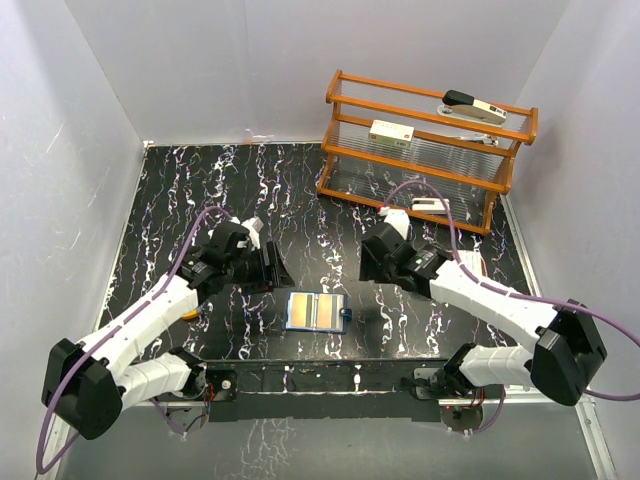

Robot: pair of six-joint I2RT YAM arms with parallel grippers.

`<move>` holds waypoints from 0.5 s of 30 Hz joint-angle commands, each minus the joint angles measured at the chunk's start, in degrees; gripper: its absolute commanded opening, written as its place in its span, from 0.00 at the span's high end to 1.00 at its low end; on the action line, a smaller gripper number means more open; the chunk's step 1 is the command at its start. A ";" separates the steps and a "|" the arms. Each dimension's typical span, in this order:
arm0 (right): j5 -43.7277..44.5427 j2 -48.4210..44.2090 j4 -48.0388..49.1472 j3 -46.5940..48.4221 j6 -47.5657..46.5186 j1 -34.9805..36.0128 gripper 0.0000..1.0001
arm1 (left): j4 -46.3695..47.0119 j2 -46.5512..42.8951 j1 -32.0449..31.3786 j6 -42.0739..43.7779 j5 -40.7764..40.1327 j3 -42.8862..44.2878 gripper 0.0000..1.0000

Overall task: Put the credit cards into the card holder
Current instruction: Pick up the credit card from the storage box.

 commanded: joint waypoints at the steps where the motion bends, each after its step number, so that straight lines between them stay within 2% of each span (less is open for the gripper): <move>1: 10.42 -1.89 -7.64 3.04 -4.21 -6.24 0.44 | -4.36 -1.96 0.04 3.69 -0.46 3.15 0.35; 4: 13.99 -0.92 -9.38 3.75 -7.28 -10.50 0.43 | -4.47 -2.63 0.03 4.77 0.44 2.97 0.33; 5: 15.26 -0.31 -10.44 4.40 -7.17 -11.56 0.42 | -4.53 -2.77 0.01 5.00 0.75 2.87 0.30; 6: 16.13 0.19 -11.21 5.12 -7.65 -12.40 0.41 | -4.59 -2.98 0.02 5.32 0.94 2.80 0.23; 7: 16.81 0.92 -11.36 5.81 -8.37 -13.02 0.41 | -4.75 -3.17 0.02 5.60 1.04 2.75 0.22; 15: 22.94 8.56 -15.11 10.15 -12.98 -21.75 0.40 | -7.06 -5.81 0.00 9.83 0.06 2.89 0.19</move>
